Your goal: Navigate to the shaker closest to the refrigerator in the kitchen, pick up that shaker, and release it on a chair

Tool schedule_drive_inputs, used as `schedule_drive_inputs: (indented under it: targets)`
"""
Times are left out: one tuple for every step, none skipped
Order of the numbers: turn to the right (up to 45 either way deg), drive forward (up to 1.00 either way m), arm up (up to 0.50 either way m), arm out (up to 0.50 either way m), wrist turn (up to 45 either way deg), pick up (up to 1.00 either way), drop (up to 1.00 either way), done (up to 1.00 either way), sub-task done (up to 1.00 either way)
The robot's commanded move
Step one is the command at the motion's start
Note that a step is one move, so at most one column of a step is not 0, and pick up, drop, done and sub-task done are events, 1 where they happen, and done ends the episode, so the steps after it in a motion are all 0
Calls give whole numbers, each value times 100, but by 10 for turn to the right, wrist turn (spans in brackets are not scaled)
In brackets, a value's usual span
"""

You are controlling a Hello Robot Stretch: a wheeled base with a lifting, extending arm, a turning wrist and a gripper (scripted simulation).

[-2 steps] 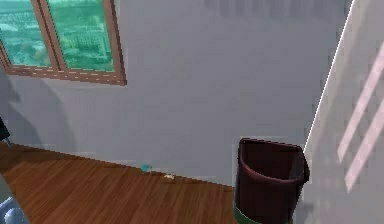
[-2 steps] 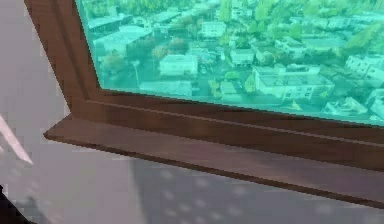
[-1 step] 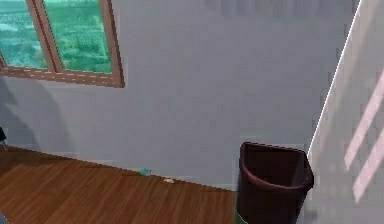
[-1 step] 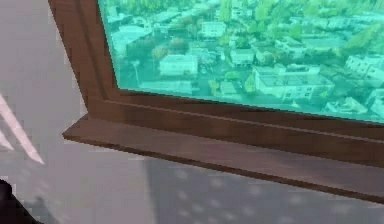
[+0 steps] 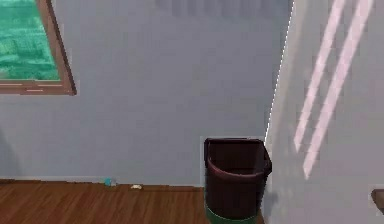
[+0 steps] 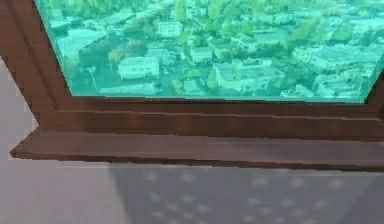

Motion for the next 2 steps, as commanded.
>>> schedule_drive_inputs:
  targets:
    - [0,45,0,0,0,0,0,0,0]
    - [-450,0,0,0,0,0,0,0,0]
